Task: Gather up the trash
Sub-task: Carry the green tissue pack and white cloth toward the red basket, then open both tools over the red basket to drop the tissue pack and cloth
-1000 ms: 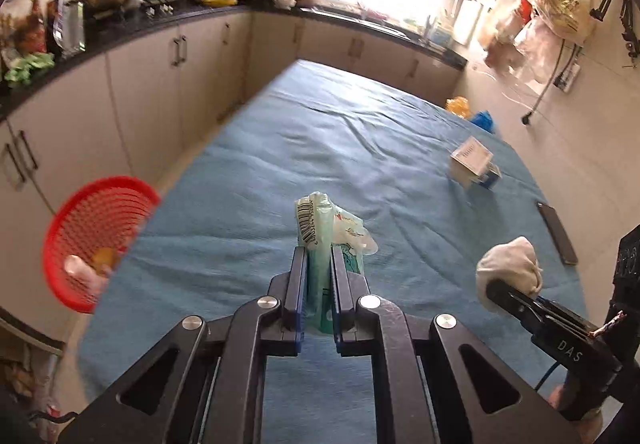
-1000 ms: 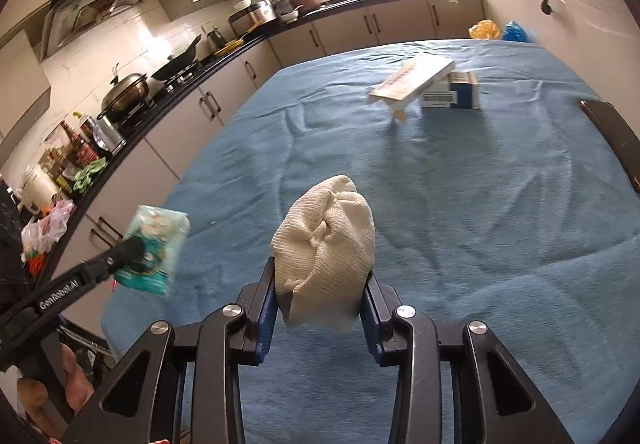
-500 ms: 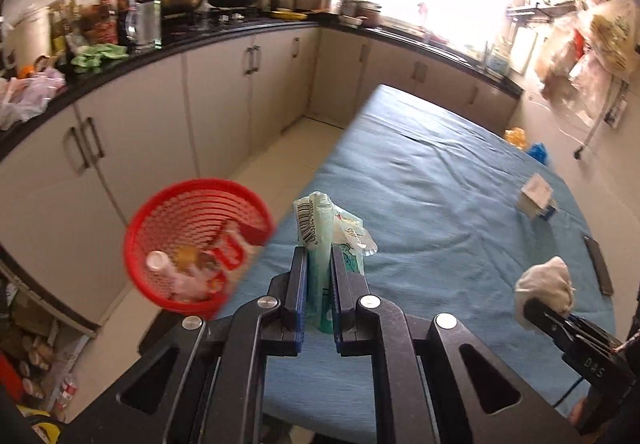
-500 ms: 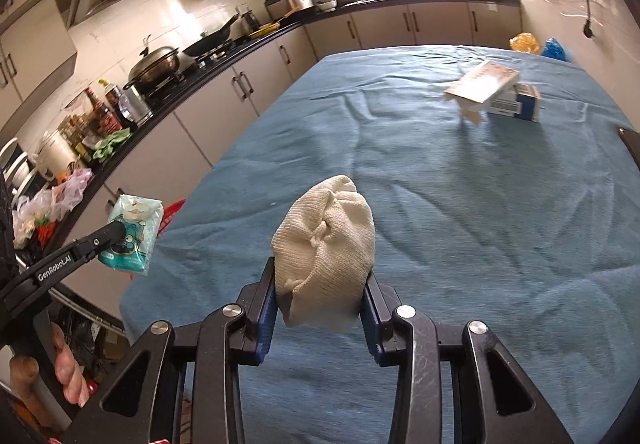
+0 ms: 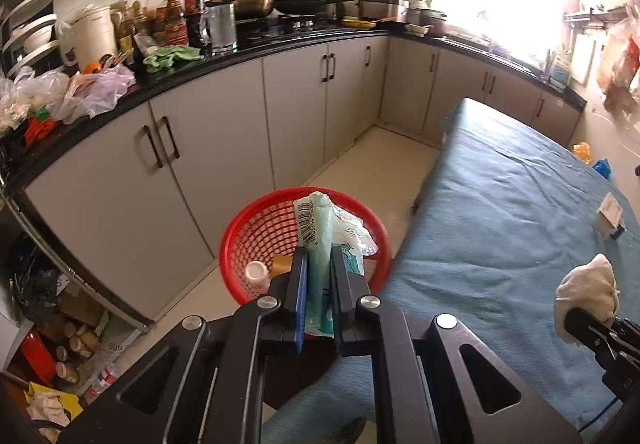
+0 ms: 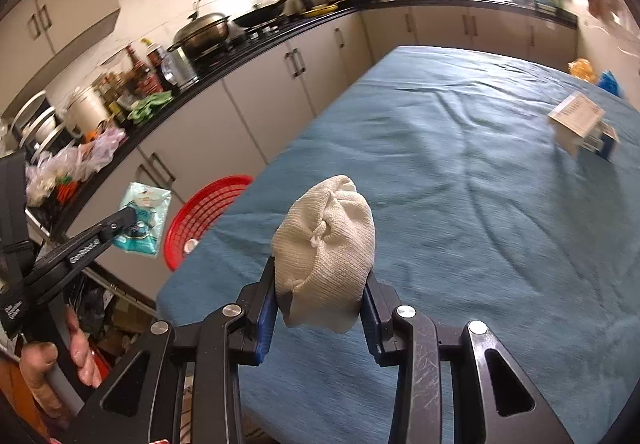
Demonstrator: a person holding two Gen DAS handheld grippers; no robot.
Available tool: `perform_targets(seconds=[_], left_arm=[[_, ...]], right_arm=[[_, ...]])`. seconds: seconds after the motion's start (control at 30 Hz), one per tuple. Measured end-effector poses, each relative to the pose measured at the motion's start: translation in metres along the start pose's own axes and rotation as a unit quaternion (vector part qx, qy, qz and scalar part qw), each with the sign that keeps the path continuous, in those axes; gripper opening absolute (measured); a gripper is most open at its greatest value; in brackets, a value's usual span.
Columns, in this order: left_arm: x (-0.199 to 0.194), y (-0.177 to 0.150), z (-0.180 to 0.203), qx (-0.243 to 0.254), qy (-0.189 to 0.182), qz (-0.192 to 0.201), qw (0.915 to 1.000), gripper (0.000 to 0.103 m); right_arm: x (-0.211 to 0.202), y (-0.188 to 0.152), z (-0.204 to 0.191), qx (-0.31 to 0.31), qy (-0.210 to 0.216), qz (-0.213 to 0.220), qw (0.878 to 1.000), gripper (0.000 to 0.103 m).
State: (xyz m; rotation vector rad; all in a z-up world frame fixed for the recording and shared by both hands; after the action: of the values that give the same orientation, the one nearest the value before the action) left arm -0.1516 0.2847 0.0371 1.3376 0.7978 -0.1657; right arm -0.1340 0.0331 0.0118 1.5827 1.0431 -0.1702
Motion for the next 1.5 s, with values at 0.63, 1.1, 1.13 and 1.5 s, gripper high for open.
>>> perform_targets(seconds=[0.63,1.1,1.13,1.5], left_arm=[[0.034,-0.007,-0.035,-0.022,0.015,-0.03,0.9992,0.01],[0.052,0.0,-0.049,-0.035,0.01,-0.035,0.9987,0.01],[0.054,0.001,-0.049,-0.036,0.008,-0.036,0.9987,0.01],[0.091,0.0,-0.068,-0.105,-0.052,-0.077,0.9901,0.01]], right_arm=[[0.051,0.008,-0.064,-0.051,0.034,-0.035,0.997,0.04],[0.081,0.031,-0.102,-0.082,0.054,-0.032,0.995,0.04],[0.083,0.033,-0.103,-0.082,0.055,-0.032,0.995,0.04],[0.133,0.056,-0.121,-0.077,0.072,-0.049,0.993,0.04]])
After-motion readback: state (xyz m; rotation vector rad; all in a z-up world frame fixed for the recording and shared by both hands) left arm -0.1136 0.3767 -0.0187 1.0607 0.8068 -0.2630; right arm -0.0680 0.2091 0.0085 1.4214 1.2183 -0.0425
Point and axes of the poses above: each gripper's, at about its wrist camera, not at the fingertips, and x roughly the way its jaws point, z to its right, y to its top, the point moved 5 cm from there along x, roughly the way its jaws point, and after that the axes turned 6 degrees about z, right-handed, at the moved point
